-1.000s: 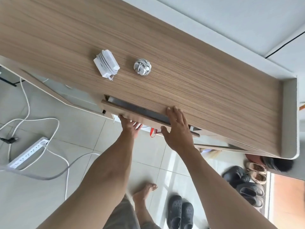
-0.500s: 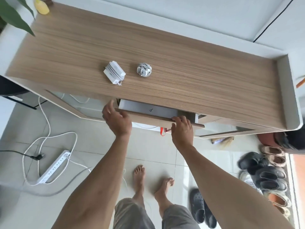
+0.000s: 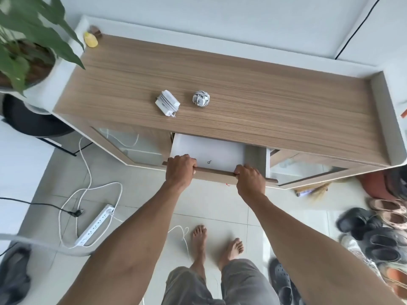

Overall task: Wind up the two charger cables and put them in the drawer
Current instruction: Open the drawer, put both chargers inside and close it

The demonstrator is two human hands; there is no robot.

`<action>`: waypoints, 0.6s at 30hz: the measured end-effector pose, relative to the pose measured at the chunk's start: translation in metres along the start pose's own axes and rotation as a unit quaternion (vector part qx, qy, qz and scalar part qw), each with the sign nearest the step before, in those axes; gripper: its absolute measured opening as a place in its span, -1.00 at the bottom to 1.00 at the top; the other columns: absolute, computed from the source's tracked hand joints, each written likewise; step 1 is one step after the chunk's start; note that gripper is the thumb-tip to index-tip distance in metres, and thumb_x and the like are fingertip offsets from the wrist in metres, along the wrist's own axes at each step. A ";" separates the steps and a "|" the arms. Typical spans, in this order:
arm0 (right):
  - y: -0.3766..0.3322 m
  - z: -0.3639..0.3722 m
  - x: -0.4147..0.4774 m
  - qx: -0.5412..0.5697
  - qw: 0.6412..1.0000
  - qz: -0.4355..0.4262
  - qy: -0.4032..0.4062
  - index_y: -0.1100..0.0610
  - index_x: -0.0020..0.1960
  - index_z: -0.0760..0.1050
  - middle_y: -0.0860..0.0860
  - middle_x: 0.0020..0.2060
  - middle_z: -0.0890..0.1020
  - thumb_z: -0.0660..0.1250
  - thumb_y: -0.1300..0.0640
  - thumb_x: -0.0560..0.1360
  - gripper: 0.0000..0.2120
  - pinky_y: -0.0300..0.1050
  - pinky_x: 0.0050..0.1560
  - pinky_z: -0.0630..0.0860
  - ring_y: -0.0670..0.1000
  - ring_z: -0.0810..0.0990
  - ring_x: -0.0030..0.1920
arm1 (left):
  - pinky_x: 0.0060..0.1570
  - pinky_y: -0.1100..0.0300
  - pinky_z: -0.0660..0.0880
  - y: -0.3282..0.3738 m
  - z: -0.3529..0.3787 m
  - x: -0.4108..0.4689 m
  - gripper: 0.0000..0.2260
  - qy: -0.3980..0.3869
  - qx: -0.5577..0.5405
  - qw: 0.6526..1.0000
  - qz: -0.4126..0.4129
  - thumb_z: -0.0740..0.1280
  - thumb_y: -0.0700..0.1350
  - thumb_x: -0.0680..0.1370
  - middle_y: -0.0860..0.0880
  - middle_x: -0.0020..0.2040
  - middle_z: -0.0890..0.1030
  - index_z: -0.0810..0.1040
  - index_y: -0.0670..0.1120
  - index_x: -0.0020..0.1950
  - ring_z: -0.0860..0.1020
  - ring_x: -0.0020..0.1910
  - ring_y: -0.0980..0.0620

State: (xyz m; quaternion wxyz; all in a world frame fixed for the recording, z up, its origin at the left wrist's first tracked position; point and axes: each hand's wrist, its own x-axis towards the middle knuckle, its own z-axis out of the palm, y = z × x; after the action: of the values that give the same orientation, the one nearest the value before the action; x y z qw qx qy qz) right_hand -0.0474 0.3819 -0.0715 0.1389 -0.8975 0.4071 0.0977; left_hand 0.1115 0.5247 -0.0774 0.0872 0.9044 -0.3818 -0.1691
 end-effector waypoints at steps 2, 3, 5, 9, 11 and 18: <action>0.002 0.001 -0.009 -0.004 1.000 -0.009 -0.007 0.02 0.03 0.54 0.00 -0.04 0.57 0.22 0.33 0.49 -0.73 -0.13 -0.18 0.33 0.12 0.55 0.01 | -0.10 0.13 0.44 0.000 0.000 -0.008 -0.86 -0.012 -0.013 1.000 -0.003 0.35 -0.18 0.51 -0.01 -0.04 0.68 0.68 -0.02 -0.01 0.62 -0.05 -0.10; 0.004 0.002 -0.013 -0.004 1.000 -0.015 -0.014 0.02 0.04 0.54 -0.01 -0.04 0.56 0.21 0.34 0.50 -0.72 -0.14 -0.18 0.33 0.12 0.54 0.02 | -0.15 0.16 0.42 0.001 -0.001 -0.012 -0.86 -0.021 -0.016 1.000 -0.005 0.35 -0.19 0.50 0.00 -0.04 0.68 0.68 -0.03 -0.02 0.62 -0.04 -0.09; 0.005 0.003 -0.021 -0.006 0.999 -0.020 -0.026 0.03 0.05 0.54 -0.01 -0.03 0.55 0.20 0.33 0.51 -0.72 -0.13 -0.17 0.33 0.11 0.53 0.04 | -0.16 0.17 0.42 0.000 -0.001 -0.018 -0.87 -0.047 -0.026 0.998 -0.012 0.38 -0.20 0.48 0.00 -0.04 0.69 0.68 -0.03 -0.04 0.62 -0.03 -0.10; 0.003 0.005 -0.038 -0.026 0.998 -0.021 -0.056 0.04 0.10 0.50 0.01 0.02 0.52 0.19 0.37 0.49 -0.69 -0.05 -0.11 0.44 0.13 0.50 0.10 | -0.17 0.17 0.41 -0.001 -0.002 -0.031 -0.86 -0.094 -0.044 0.994 -0.037 0.43 -0.18 0.43 0.01 -0.07 0.70 0.67 0.00 -0.06 0.62 -0.03 -0.09; 0.004 0.005 -0.046 -0.031 0.997 -0.024 -0.066 0.05 0.11 0.49 0.02 0.04 0.52 0.18 0.39 0.47 -0.66 -0.03 -0.06 0.48 0.13 0.49 0.11 | -0.19 0.17 0.38 -0.001 0.000 -0.040 -0.85 -0.097 -0.042 0.994 -0.040 0.43 -0.20 0.42 0.02 -0.08 0.70 0.67 0.00 -0.06 0.62 -0.03 -0.09; 0.004 0.012 -0.069 -0.033 0.996 -0.027 -0.078 0.09 0.12 0.50 0.03 0.04 0.52 0.15 0.42 0.45 -0.64 0.00 0.03 0.51 0.12 0.49 0.11 | -0.20 0.20 0.31 0.002 0.005 -0.062 -0.86 -0.102 -0.014 0.994 -0.035 0.42 -0.19 0.44 0.01 -0.05 0.70 0.66 -0.01 -0.03 0.61 -0.02 -0.08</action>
State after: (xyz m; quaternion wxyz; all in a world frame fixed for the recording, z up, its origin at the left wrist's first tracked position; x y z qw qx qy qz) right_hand -0.0961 0.4318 -0.0639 0.1434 -0.9018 0.3673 0.1766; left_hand 0.0680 0.5682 -0.0667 0.0542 0.8941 -0.3543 -0.2685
